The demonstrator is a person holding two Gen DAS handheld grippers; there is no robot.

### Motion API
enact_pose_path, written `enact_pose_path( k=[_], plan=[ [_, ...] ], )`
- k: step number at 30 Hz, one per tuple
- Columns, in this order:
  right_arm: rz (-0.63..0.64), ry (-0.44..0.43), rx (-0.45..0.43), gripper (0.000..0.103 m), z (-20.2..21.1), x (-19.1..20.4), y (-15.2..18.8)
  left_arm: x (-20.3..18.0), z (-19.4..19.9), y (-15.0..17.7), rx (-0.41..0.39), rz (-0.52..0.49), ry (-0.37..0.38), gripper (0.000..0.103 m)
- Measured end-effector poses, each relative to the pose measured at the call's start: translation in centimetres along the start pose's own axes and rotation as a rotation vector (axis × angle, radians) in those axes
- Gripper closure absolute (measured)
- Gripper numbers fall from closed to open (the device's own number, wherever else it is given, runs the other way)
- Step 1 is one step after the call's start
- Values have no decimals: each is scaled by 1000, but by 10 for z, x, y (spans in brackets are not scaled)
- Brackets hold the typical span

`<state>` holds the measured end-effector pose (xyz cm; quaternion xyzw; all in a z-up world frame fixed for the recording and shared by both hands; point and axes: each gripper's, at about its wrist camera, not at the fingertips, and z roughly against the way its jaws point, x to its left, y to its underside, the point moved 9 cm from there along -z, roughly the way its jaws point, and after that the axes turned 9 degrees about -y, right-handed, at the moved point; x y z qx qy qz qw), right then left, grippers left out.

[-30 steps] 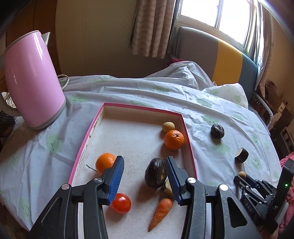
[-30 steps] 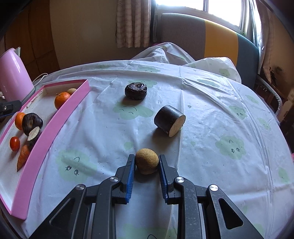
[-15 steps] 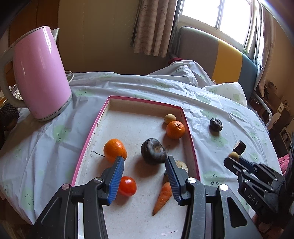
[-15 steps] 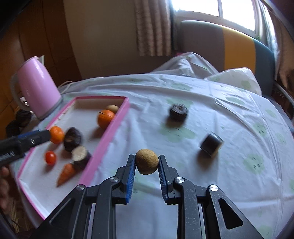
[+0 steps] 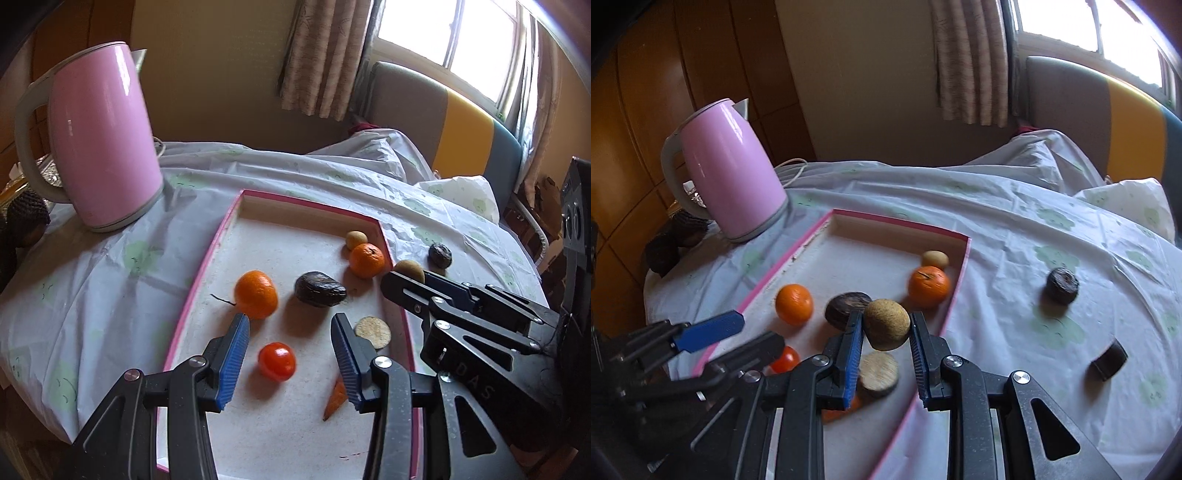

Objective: Organize fruits
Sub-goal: 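Lower the brown ball into the tray and open the right tool, then move both open tools toward the second taro and the eggplant piece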

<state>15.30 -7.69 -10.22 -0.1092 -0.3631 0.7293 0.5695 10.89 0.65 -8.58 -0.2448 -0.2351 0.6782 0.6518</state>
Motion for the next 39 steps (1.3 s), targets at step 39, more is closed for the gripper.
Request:
enact_pose_path(
  k=[39],
  plan=[
    [-210,172,-61,60,57,-90,53,-43,15,15,-5,-111,44,56]
  ],
)
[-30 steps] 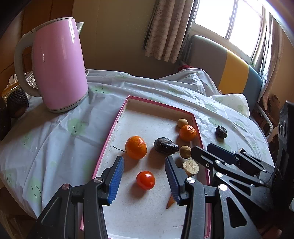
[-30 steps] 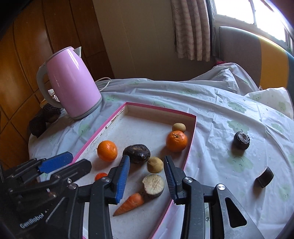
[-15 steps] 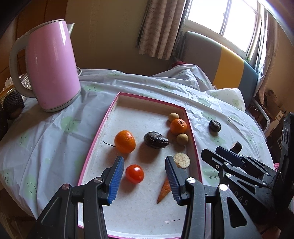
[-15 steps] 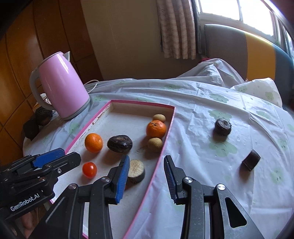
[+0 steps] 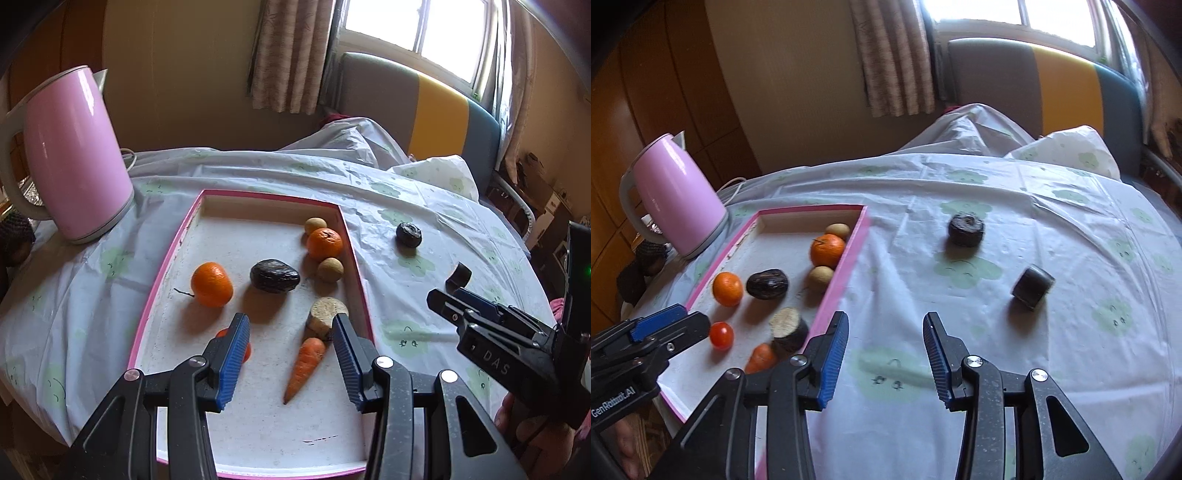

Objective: Organize fruits
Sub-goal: 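Move both open tools toward the second taro and the eggplant piece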

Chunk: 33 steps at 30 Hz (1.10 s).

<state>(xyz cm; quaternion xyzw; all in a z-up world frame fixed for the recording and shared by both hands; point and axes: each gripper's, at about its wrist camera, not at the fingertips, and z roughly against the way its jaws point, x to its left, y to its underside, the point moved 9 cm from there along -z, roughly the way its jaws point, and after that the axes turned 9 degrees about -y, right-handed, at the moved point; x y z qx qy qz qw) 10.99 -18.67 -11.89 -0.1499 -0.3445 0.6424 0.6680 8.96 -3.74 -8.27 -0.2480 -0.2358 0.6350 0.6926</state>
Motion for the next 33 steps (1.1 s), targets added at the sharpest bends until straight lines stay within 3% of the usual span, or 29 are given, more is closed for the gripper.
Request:
enact_pose_path(
  k=[17,33],
  plan=[
    [-163,147,-32,52,16,-101,4,-52,-12,-3,30,-104,62,56],
    [-149,158,11,46,-29,-119,-14,-100,-45,-18,116,-156,114,56]
  ],
)
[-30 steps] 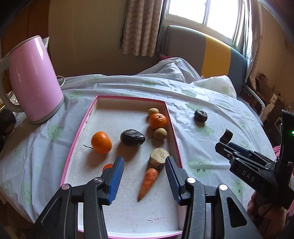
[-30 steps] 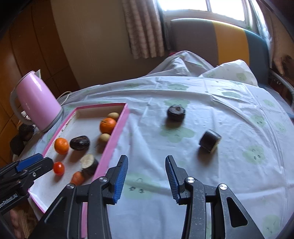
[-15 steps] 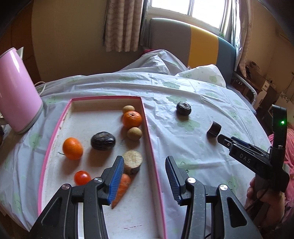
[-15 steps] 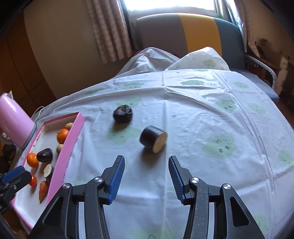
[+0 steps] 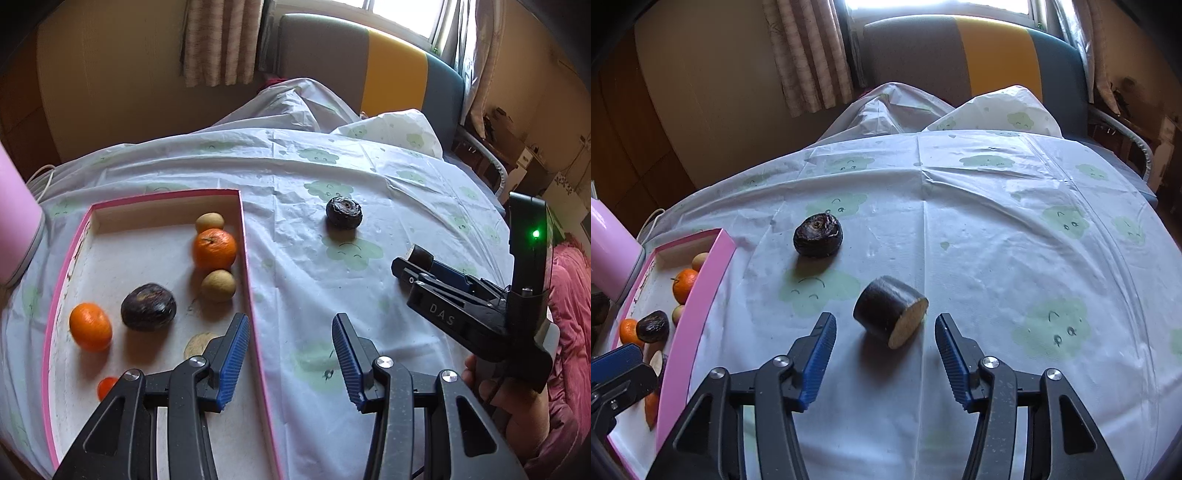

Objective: Organize fruits
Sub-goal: 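Move both open tools toward the second taro and the eggplant piece, then grasp the second dark taro with the left tool while the right tool grasps the eggplant piece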

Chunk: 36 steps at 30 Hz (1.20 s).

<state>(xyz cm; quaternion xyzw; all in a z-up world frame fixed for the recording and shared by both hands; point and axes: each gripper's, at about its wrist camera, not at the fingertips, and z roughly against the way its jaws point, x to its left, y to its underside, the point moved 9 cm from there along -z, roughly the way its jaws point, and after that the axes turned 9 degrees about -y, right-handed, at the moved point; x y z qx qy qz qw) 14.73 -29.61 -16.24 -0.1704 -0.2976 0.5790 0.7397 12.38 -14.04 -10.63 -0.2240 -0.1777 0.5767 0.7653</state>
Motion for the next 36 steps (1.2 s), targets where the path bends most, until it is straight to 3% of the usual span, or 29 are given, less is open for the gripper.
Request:
enact_pose_path(
  k=[2,3,4,16,22,26,36],
  plan=[
    [3,3,4,46,-5,-1,-2,-5,-5,-5,8,-7,5,56],
    [12,8,9,50,-7,-2,-1,-9,-8,-9,12,-7,10,56],
    [20,15,11,60,-8,-2,-1,-12,-10,-13,13,-9,14,56],
    [26,-5,-4,61,-1,-7,2,-51,-50,-57,48,-28,41,56],
    [61,35,2,61,0,-10,0,-65,-74,-70,87,-14,59,55],
    [51,19,1,60,-1,-12,1,-71,-86,-80,93,-16,60,49],
    [40,-6,-2,60,-3,-13,1,-80,-118,-92,123,-11,34,48]
  ],
)
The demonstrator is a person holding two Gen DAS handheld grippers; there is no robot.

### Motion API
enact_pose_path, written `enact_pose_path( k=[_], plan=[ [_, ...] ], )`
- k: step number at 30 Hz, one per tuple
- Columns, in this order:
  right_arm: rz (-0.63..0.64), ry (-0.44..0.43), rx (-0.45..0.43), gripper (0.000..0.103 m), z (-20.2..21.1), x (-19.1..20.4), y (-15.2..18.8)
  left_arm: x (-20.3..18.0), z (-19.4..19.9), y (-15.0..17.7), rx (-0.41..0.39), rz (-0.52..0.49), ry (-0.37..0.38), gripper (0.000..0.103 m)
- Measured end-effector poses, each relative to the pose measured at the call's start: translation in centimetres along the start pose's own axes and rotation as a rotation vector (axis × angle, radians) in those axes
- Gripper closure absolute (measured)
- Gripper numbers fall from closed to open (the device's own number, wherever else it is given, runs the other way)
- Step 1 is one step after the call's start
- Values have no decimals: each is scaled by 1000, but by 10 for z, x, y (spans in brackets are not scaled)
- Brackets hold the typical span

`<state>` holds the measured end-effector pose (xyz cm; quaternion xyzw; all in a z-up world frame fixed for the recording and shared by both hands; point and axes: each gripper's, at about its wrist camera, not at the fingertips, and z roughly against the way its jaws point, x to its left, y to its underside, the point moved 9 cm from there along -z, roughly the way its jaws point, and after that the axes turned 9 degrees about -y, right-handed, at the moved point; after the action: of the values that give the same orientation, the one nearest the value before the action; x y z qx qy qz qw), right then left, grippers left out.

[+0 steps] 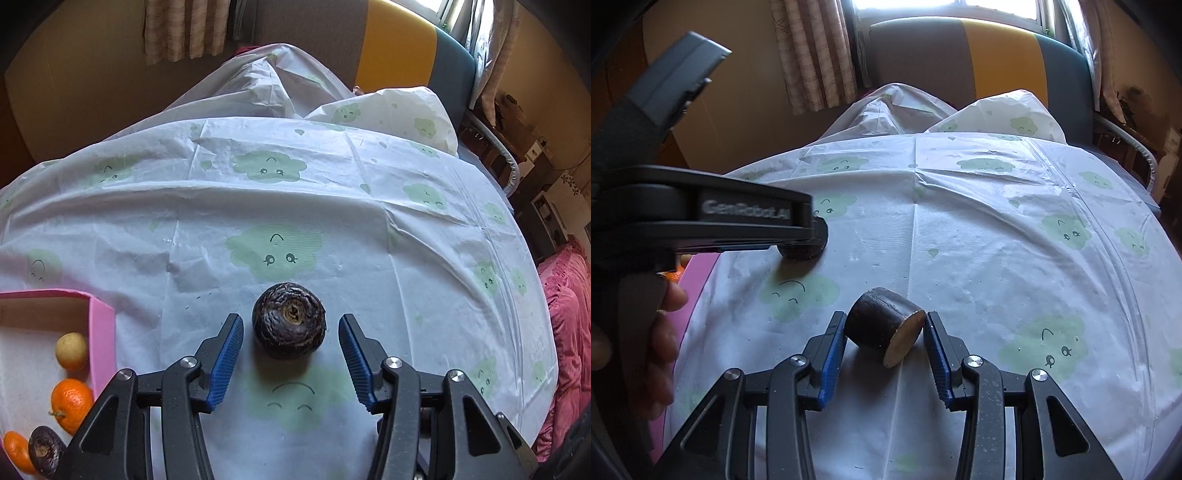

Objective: Organize fruits
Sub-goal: 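Grasp the second dark taro with the left tool while the right tool grasps the eggplant piece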

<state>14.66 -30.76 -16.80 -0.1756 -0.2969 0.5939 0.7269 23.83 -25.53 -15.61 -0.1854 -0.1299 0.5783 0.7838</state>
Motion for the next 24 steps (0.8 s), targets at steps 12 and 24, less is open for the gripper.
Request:
enact_pose_path(
  k=[12,24],
  plan=[
    [-1,1,4,60,1,0,0,13,7,24,-23,-15,-41,61],
    [-5,24,11,61,29,-3,21,18,49,76,-51,-32,-63,61]
  ],
)
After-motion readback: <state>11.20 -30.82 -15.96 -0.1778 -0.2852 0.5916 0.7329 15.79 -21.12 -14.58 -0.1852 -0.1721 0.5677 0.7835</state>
